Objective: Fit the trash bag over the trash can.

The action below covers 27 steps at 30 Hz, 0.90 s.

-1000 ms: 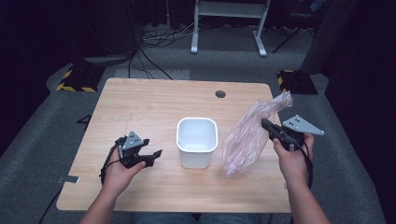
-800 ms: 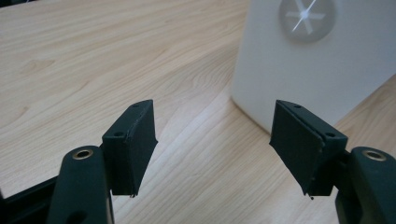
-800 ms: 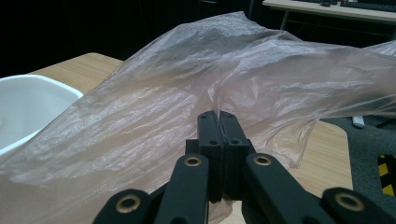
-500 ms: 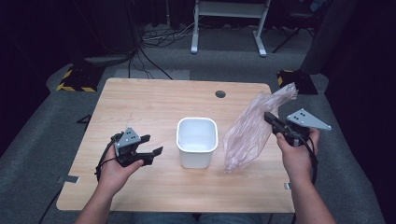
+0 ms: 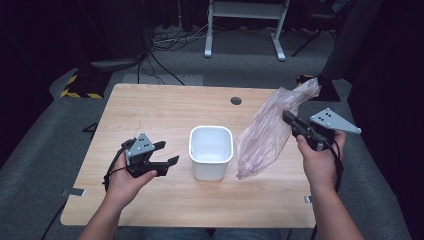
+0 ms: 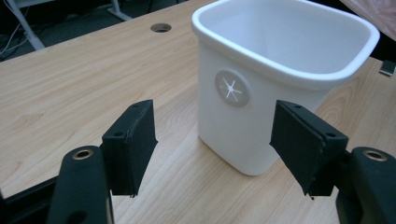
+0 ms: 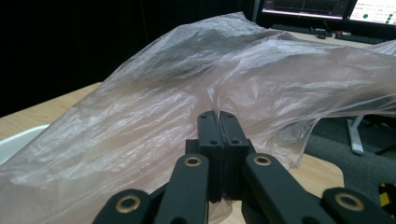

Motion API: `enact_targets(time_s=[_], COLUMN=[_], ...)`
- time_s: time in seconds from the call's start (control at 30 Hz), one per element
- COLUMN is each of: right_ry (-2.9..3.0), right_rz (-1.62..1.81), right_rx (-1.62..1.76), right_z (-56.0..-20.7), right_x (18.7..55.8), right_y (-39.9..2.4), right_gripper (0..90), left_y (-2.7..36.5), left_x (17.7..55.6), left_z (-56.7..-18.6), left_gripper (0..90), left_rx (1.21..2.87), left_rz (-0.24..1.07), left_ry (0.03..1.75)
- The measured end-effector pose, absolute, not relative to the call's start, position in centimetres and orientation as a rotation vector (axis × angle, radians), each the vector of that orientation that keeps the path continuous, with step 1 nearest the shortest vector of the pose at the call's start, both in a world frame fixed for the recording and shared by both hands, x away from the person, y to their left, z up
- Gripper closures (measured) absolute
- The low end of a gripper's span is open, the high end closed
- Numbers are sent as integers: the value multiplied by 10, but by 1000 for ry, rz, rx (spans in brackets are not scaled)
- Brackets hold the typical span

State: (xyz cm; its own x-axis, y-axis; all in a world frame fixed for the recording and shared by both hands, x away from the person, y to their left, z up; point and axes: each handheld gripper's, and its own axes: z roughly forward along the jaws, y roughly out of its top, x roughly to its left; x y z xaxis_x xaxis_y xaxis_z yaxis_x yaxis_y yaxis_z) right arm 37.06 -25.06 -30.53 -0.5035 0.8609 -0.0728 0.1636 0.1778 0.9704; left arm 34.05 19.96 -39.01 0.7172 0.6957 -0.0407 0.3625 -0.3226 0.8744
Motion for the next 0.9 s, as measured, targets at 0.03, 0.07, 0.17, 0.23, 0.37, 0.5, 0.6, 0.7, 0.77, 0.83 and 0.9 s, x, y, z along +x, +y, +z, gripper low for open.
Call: enact_targets(time_s=[0.03, 0.07, 0.17, 0.23, 0.37, 0.5, 0.6, 0.7, 0.77, 0.83, 0.9], right_ry=[1803, 1798, 1783, 1774, 1774, 1778, 1770, 1759, 1759, 1760, 1760], right_rz=[1372, 1379, 1394, 1401, 1406, 1407, 1415, 1414, 1413, 1416, 1415], right_rx=[968, 962, 949, 936, 921, 911, 905, 894, 893, 889, 887], right_z=[-303, -301, -294, -290, -286, -284, -282, -280, -280, -280, -280], right_x=[371, 371, 372, 374, 380, 389, 394, 397, 399, 402, 403], right_y=[-249, -248, -244, -239, -229, -219, -211, -204, -198, -193, -188], right_gripper=[900, 900, 900, 900, 900, 900, 900, 900, 900, 900, 900], left_y=[199, 199, 197, 197, 199, 198, 196, 193, 187, 180, 172], left_x=[340, 340, 340, 339, 334, 328, 325, 321, 319, 316, 315], left_z=[-390, -389, -389, -390, -389, -385, -382, -376, -370, -364, -359], left_gripper=[310, 310, 309, 308, 304, 300, 299, 297, 294, 293, 292], left_rx=[1935, 1938, 1938, 1938, 1940, 1936, 1932, 1928, 1925, 1915, 1920], left_rz=[424, 428, 428, 428, 428, 421, 418, 430, 426, 404, 405], left_ry=[815, 811, 808, 812, 816, 800, 790, 779, 763, 740, 712])
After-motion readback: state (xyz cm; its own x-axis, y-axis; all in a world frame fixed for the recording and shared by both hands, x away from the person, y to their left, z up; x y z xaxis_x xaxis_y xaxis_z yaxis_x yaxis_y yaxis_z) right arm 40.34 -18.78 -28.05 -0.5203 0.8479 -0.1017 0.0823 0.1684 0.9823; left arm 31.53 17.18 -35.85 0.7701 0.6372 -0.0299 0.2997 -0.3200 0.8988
